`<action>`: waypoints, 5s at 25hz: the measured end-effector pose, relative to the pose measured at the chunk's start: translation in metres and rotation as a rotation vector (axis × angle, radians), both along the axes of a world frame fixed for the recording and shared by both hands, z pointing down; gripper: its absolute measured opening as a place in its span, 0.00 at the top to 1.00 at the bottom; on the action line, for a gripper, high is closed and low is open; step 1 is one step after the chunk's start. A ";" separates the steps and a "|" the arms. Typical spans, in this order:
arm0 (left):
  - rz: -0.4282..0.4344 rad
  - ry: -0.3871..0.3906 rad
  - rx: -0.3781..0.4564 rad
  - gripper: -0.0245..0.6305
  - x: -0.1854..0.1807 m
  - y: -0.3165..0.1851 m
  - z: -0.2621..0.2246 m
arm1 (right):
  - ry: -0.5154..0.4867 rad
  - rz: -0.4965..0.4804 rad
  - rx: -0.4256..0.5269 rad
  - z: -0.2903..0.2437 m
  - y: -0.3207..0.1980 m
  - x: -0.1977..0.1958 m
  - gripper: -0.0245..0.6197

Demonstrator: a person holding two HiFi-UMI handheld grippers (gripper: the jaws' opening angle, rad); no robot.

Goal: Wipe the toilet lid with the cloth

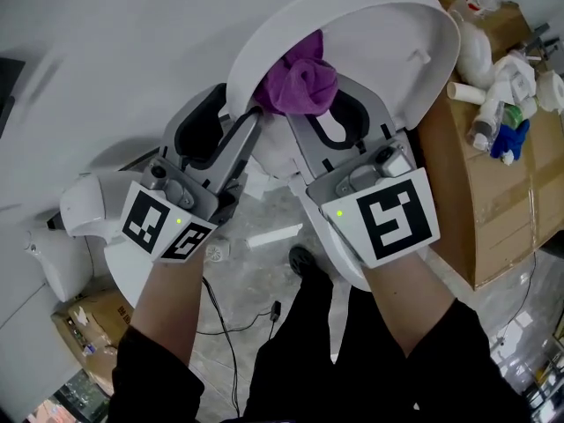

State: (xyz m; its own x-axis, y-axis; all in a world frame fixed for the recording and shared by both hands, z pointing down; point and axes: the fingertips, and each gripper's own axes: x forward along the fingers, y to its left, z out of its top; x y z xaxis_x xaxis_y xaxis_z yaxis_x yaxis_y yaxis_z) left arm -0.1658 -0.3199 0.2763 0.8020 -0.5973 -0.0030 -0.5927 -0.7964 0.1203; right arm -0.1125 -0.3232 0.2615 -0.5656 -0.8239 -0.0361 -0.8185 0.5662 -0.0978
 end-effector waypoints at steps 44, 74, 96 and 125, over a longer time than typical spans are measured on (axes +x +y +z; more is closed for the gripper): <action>0.042 0.026 0.106 0.65 -0.001 0.002 0.002 | 0.245 -0.039 -0.480 0.364 0.069 0.000 0.85; 0.023 0.048 0.074 0.65 -0.005 0.002 0.002 | 0.120 0.026 -0.016 0.163 0.014 0.036 0.85; -0.008 0.077 0.100 0.65 -0.004 0.000 0.004 | 0.185 -0.033 -0.153 0.193 0.020 0.065 0.85; -0.027 0.047 0.105 0.66 -0.005 0.000 -0.003 | 0.196 0.026 -0.111 0.225 0.005 0.099 0.85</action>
